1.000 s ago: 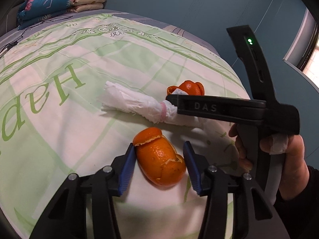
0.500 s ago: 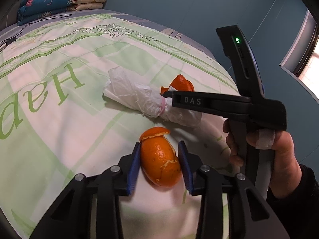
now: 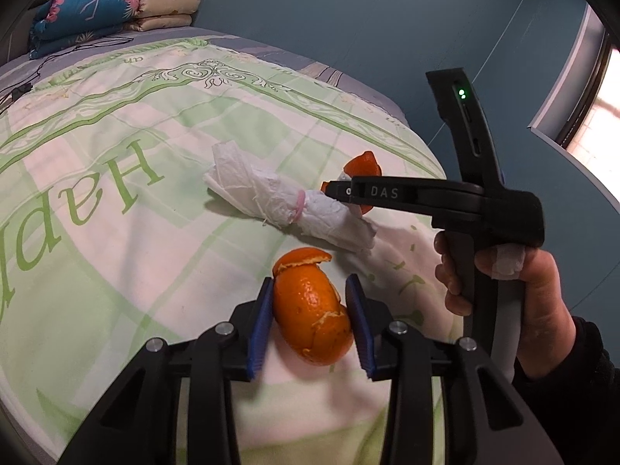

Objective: Collect trash
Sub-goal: 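Grasp the orange peel with the left gripper while the right grasps the other peel and tissue, then carry the orange peels and tissue bundle over the bin with both grippers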

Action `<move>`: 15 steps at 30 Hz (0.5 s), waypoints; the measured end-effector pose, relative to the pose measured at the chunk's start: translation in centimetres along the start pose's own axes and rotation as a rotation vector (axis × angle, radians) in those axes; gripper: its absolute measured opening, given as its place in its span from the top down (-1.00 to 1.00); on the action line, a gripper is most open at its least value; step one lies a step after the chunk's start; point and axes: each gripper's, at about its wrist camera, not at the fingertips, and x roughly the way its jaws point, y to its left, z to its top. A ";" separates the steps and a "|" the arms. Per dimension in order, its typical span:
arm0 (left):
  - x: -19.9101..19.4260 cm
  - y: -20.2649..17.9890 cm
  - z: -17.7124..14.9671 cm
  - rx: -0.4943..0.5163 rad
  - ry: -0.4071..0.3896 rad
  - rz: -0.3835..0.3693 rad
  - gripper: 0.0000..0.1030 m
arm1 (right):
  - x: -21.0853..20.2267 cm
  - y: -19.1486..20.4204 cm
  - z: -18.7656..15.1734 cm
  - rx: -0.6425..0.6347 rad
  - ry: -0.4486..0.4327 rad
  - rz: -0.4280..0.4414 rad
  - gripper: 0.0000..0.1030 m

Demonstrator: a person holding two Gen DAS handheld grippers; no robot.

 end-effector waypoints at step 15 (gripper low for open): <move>-6.5 -1.1 0.1 0.005 -0.088 0.017 0.32 | -5.1 -1.6 -1.7 0.066 -0.040 0.055 0.51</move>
